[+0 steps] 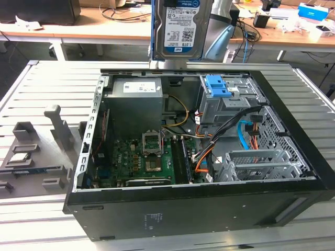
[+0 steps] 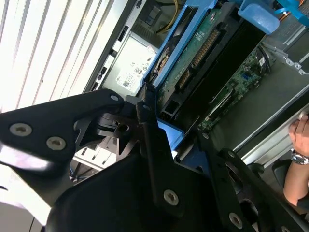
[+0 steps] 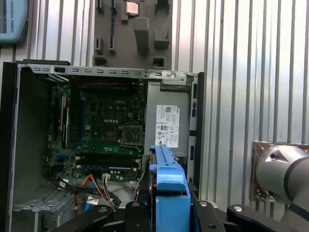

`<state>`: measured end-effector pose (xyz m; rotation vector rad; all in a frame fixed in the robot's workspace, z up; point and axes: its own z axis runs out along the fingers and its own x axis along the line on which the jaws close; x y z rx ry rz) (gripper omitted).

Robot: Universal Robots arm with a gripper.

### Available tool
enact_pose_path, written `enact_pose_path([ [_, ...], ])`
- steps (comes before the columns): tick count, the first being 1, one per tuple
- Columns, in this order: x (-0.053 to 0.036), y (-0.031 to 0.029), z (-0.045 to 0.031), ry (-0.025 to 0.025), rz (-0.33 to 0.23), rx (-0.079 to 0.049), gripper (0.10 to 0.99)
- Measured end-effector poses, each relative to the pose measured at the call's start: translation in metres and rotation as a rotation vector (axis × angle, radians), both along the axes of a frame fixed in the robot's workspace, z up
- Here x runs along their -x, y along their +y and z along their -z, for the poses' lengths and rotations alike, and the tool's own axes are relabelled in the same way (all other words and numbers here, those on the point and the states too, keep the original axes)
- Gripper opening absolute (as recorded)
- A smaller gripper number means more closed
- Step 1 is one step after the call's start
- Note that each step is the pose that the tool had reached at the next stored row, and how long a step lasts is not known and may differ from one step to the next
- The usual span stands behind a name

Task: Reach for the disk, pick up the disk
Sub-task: 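Pick up the disk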

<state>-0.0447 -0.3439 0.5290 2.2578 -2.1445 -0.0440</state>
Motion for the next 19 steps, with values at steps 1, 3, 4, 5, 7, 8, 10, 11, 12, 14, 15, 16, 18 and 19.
enact_pose_path([
  [1,-0.0037,0.0,0.0,0.0,0.0,0.0,0.369],
  [3,-0.0073,0.0,0.0,0.0002,0.0,0.0,0.369],
  [4,-0.0075,0.0,0.0001,0.0001,0.0,0.0,0.369],
  [5,-0.0076,0.0,0.0001,0.0001,0.0,0.0,0.369],
  [7,-0.0077,0.0001,0.0004,0.0002,0.0,-0.002,0.369],
  [8,-0.0078,0.0001,0.0007,0.0002,0.0,-0.011,0.369],
  [10,-0.0077,-0.0001,0.0014,0.0002,0.0,-0.035,0.369],
  [11,-0.0077,-0.0003,0.0022,0.0001,0.0,-0.048,0.369],
  [12,-0.0077,-0.0008,0.0041,0.0,0.0,-0.05,0.369],
  [14,-0.0074,-0.0028,0.0093,0.0002,0.0,-0.05,0.369],
  [15,-0.0074,-0.0037,0.0117,0.0001,0.0,-0.05,0.369],
  [16,-0.0073,-0.0042,0.0136,0.0002,0.0,-0.05,0.369],
  [18,-0.0073,-0.0056,0.0192,0.0002,0.0,-0.05,0.369],
  [19,-0.0073,-0.0058,0.0212,0.0002,0.0,-0.05,0.369],
])
